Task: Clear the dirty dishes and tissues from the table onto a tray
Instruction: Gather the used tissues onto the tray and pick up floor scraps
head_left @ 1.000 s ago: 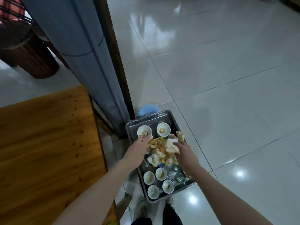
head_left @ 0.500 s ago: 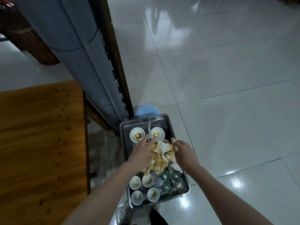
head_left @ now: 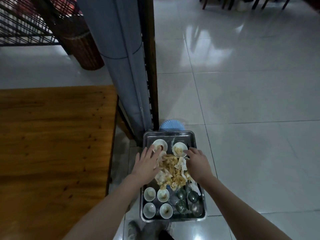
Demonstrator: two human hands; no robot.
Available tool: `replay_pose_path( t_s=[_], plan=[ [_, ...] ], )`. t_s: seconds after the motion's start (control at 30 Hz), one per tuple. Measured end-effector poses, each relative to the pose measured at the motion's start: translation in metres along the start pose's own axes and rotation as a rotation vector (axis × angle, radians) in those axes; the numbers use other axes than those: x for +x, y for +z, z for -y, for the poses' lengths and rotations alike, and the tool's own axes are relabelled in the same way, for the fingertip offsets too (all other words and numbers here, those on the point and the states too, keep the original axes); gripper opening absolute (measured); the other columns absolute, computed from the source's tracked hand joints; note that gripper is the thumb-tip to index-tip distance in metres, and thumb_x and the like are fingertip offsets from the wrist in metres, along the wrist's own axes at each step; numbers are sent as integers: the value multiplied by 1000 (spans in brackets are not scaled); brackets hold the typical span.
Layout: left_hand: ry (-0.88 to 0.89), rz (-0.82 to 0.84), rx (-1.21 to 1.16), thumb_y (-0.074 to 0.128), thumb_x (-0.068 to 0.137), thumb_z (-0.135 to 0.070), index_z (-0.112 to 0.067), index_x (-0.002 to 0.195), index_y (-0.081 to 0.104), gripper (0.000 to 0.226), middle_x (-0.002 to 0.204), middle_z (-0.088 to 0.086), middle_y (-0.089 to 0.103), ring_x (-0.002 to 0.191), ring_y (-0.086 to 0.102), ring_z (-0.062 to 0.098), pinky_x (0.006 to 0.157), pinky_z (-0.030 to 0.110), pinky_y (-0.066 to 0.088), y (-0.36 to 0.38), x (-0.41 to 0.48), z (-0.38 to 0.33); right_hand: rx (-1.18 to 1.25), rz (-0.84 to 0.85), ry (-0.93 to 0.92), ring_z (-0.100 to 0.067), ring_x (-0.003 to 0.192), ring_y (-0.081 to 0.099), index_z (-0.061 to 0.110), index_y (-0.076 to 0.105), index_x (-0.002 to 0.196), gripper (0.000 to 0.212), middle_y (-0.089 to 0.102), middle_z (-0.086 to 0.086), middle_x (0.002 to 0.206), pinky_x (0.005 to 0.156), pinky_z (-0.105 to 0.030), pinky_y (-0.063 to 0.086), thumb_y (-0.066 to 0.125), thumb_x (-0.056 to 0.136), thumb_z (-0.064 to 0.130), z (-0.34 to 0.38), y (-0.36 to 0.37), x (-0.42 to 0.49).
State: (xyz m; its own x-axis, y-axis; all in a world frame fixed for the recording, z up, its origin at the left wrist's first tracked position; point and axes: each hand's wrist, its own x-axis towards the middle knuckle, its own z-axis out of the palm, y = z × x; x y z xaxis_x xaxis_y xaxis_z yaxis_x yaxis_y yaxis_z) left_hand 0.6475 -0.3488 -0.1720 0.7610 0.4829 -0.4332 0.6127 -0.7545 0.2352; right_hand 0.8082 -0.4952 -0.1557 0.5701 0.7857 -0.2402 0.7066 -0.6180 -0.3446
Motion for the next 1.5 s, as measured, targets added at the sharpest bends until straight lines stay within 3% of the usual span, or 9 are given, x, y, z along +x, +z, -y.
replay_pose_path(
  t_s=[0.2, 0.5, 0.77, 1.0, 1.5],
  plan=[
    [-117, -81, 31, 43, 97, -38, -34, 151, -5, 72, 161, 0, -8, 147, -2, 27, 116, 52, 7, -18, -36, 40, -54, -23, -108, -25, 141, 20, 26, 37, 142, 54, 29, -3, 152, 115, -41, 14, 49, 91, 15, 50, -2, 1],
    [-269, -201, -46, 36, 100, -41, -34, 152, -2, 65, 161, -2, -2, 147, 2, 28, 115, 54, 7, -36, -114, 134, -113, -74, -301, -19, 139, 23, 27, 34, 144, 52, 32, 2, 150, 115, -38, 14, 45, 93, 20, 158, 14, -6],
    [-374, -229, -88, 34, 101, -43, -32, 152, -1, 63, 161, -2, -2, 147, 2, 29, 115, 54, 11, -38, -213, 243, -101, -73, -391, -23, 142, 21, 27, 30, 146, 54, 31, 0, 152, 116, -43, 14, 45, 95, 18, 281, 56, -38],
    [-490, -265, -121, 33, 101, -43, -32, 152, -2, 64, 161, -2, -3, 148, 1, 27, 117, 53, 9, -27, -305, 333, -73, -12, -472, -24, 144, 14, 28, 24, 149, 56, 23, -1, 156, 117, -45, 6, 44, 97, 20, 386, 106, -70],
    [-738, -369, -278, 35, 101, -42, -30, 152, 6, 60, 161, -1, 4, 147, 7, 28, 118, 51, 10, -13, -435, 439, -119, 16, -668, -19, 140, 27, 26, 34, 144, 51, 35, 0, 150, 117, -44, 13, 47, 96, 17, 545, 162, -94]
  ],
)
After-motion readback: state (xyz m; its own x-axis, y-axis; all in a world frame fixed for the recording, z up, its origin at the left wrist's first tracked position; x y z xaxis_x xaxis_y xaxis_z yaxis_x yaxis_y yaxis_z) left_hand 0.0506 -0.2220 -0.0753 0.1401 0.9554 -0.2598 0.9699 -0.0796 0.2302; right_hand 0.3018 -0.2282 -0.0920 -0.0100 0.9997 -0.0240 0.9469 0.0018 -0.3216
